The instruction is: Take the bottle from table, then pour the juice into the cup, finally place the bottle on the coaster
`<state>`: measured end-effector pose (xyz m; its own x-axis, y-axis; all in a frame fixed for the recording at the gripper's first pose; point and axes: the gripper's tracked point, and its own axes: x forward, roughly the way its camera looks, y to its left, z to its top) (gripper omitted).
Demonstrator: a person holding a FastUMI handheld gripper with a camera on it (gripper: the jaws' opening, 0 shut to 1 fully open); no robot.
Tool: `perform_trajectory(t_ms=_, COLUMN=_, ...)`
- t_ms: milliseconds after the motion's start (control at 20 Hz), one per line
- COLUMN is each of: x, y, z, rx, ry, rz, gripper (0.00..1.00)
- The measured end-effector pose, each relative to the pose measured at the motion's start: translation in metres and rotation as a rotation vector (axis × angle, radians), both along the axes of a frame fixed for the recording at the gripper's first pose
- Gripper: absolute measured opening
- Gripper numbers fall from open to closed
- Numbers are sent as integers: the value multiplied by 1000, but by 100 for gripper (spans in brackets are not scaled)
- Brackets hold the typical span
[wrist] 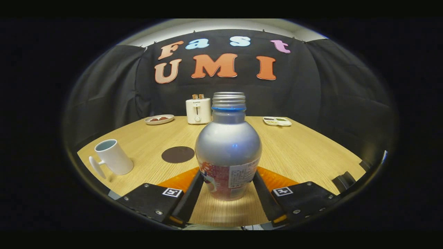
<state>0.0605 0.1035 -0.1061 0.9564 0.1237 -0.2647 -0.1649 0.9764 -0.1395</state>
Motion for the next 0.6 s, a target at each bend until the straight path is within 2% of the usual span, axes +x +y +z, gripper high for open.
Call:
perform_trajectory(t_ms=300, x=-1, y=16, z=17, rx=-23, ry=-28, rz=10, gripper=77)
perform_trajectory(t_ms=600, x=0, y=46, z=40, rx=-227, ry=-103, rz=62, gripper=77)
